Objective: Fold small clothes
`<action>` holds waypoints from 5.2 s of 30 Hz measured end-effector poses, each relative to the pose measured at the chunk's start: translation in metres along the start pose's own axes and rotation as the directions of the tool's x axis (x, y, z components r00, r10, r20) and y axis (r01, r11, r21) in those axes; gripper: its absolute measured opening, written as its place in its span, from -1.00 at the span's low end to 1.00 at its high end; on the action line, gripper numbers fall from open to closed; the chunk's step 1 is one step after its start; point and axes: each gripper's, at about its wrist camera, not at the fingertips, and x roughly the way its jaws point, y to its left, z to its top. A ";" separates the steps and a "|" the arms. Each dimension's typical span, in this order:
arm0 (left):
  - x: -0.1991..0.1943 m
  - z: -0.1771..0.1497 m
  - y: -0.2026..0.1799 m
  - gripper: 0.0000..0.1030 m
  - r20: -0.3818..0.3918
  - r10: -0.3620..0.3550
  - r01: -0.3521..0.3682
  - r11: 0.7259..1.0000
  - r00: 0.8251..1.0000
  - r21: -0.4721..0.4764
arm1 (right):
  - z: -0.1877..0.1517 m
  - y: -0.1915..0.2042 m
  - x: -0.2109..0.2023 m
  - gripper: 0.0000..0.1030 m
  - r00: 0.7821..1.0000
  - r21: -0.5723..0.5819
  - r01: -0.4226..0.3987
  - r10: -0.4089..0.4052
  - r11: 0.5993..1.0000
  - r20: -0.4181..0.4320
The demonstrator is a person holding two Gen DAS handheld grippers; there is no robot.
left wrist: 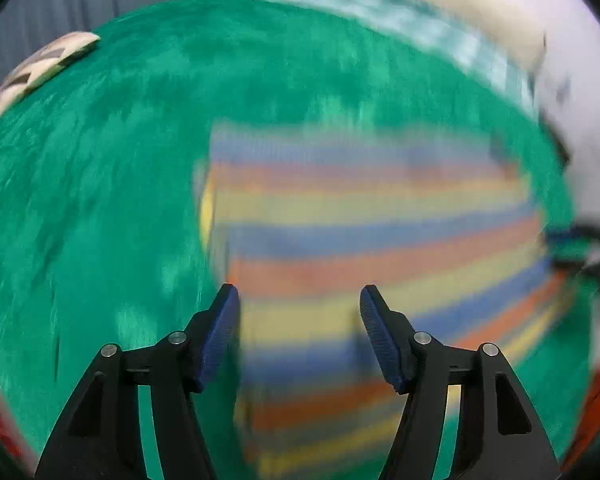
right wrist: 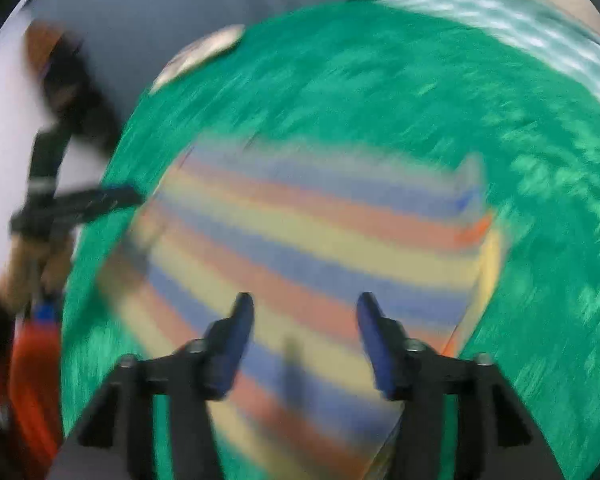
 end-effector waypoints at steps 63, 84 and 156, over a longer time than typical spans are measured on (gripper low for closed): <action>-0.010 -0.014 -0.303 0.60 0.075 -0.189 0.143 0.905 0.979 0.401 | -0.011 -0.114 -0.013 0.22 0.999 0.403 -0.025 0.007 0.915 0.045; -0.097 -0.020 -0.133 -0.83 0.287 -0.182 0.212 0.974 0.941 -0.079 | 0.116 -0.037 0.009 -0.83 0.978 0.322 -0.147 0.089 0.935 0.187; -0.061 -0.110 0.023 0.28 0.068 0.017 0.010 0.925 0.998 -0.379 | -0.043 0.150 0.085 -0.13 0.999 0.057 0.031 -0.031 0.998 0.009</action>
